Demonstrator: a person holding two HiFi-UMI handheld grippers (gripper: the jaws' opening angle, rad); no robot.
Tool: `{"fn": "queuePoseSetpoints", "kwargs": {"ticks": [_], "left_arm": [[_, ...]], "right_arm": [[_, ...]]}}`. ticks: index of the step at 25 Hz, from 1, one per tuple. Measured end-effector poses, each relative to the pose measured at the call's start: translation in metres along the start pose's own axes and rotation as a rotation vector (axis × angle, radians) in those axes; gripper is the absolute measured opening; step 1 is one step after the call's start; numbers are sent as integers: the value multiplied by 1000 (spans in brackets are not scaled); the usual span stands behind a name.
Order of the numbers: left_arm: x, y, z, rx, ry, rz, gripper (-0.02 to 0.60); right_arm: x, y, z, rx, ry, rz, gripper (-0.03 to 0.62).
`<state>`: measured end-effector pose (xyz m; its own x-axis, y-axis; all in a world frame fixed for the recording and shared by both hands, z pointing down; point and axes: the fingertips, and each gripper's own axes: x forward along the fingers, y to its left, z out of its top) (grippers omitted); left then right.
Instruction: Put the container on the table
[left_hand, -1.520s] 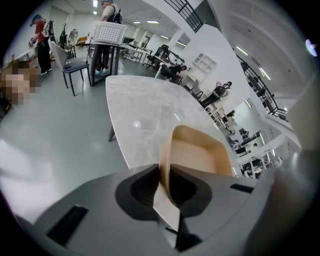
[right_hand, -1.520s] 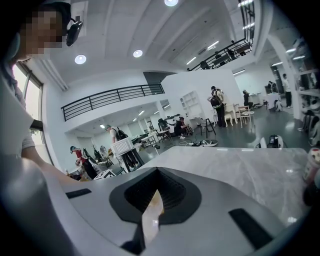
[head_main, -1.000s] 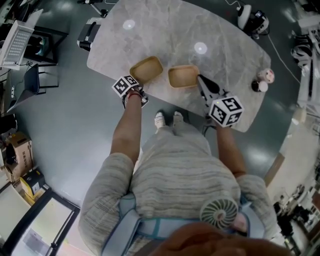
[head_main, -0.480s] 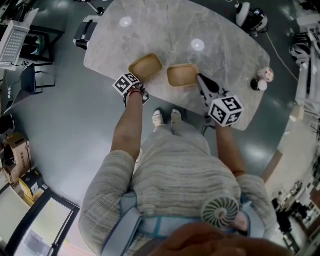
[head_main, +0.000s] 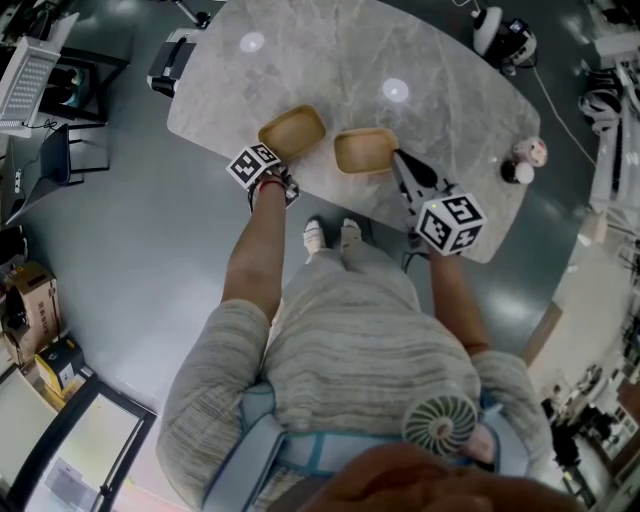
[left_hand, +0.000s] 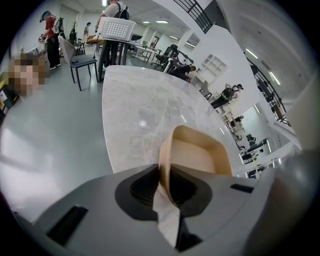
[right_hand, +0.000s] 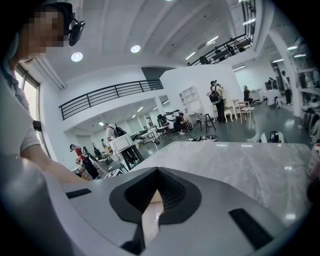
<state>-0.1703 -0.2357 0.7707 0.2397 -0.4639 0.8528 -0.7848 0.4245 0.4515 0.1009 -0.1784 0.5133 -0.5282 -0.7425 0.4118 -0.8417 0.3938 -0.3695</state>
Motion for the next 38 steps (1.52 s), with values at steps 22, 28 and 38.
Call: {"fn": "queuePoseSetpoints", "kwargs": {"ticks": [22,28,38], "left_arm": [[-1,-12,-4,38,48,-44,87],[-9,-13,-2,70,40,-55,87],[-24,-17,2,79,13,-80,87]], "right_arm": [[2,-4,-1,12,4,12,3],[4,0,1,14,-6,28,3],[5,5,2,0,-6,43,3]]}}
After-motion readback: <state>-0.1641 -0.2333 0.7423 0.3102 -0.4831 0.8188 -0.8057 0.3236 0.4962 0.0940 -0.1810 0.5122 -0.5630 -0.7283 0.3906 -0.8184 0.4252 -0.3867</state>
